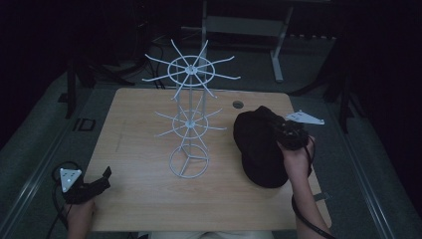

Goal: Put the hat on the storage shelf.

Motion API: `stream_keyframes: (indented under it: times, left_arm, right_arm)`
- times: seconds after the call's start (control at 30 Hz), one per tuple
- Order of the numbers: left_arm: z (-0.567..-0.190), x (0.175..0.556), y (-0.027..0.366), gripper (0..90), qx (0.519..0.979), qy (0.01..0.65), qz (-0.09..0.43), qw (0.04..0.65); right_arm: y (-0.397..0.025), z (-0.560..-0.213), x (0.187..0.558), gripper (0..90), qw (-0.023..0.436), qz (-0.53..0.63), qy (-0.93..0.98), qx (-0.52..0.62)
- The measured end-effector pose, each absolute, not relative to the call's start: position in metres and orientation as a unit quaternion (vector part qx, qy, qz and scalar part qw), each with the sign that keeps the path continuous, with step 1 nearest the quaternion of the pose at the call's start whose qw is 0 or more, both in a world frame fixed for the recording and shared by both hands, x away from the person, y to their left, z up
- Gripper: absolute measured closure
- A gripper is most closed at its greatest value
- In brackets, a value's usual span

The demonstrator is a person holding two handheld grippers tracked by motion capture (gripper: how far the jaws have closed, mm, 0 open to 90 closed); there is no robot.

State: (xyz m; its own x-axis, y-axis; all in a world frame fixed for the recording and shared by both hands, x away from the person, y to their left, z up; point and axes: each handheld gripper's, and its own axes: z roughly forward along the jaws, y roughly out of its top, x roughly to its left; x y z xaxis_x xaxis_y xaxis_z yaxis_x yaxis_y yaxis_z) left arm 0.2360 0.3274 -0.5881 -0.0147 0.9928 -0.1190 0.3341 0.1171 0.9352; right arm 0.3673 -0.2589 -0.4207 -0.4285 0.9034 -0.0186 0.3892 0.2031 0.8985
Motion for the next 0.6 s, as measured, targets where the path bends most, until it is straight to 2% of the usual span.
stream_keyframes:
  times: [0.6]
  left_arm:
    - [-0.588,0.236,0.327,1.4,0.549,0.607,0.375,0.436]
  right_arm:
    - [-0.288,-0.342,0.295,83.2,0.332,0.534,0.674,0.387]
